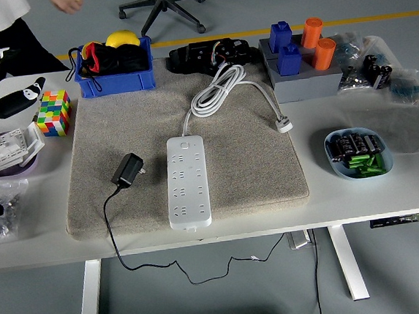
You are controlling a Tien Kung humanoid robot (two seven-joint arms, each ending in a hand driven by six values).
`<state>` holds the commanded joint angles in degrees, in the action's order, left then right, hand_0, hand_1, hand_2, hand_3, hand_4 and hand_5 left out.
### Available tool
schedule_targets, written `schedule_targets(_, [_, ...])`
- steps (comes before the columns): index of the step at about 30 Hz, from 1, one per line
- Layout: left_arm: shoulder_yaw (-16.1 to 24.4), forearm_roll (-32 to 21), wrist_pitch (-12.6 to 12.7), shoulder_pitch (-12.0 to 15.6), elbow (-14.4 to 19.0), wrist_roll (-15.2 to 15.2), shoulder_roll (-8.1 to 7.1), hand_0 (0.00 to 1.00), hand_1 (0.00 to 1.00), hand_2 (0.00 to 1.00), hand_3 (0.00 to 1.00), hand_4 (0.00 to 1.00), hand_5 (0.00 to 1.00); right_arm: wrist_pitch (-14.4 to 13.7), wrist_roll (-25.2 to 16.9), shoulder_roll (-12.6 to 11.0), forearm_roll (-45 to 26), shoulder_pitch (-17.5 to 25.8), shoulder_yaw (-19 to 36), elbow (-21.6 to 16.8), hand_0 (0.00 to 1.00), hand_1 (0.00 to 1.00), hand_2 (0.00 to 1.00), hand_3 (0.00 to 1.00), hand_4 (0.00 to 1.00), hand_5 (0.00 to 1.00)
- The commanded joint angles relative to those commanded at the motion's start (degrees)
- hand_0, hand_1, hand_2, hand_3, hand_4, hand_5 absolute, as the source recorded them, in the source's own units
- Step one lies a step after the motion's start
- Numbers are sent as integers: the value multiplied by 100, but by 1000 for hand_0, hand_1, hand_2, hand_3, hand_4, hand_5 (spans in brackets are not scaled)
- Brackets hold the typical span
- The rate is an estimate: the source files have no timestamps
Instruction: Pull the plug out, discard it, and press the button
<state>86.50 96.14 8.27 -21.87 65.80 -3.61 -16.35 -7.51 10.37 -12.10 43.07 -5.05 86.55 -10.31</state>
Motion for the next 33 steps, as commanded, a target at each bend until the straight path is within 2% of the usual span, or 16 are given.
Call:
schedule_targets(7, [96, -16, -9, 45, 158, 29, 14, 896, 961, 881, 837, 756, 177, 0, -15, 5, -15, -25, -36, 0, 748, 659, 647, 615, 660, 481])
schedule_targets(13, [284, 11, -40, -71, 224, 56, 11, 889, 937, 878, 842, 753, 175, -2, 43, -56, -38, -314, -229, 0, 748, 659, 647, 615, 660, 480])
schedule_targets(21, [316, -33, -56, 126, 258, 71, 89, 879, 910, 858, 843, 748, 185, -27, 37, -110, -25, -142, -226, 0, 748, 659, 647, 615, 660, 480])
schedule_targets(27, [304, -82, -60, 133, 296, 63, 87, 867, 892, 840, 838, 747, 189, -10, -2, -69, -42, -145, -220, 0, 748, 659, 647, 615, 660, 480])
schedule_targets(33, [237, -53, -98, 196, 338, 124, 169, 862, 881, 836, 837, 745, 196, -11, 2, -58, -19, -118, -181, 0, 747, 659, 647, 615, 660, 480])
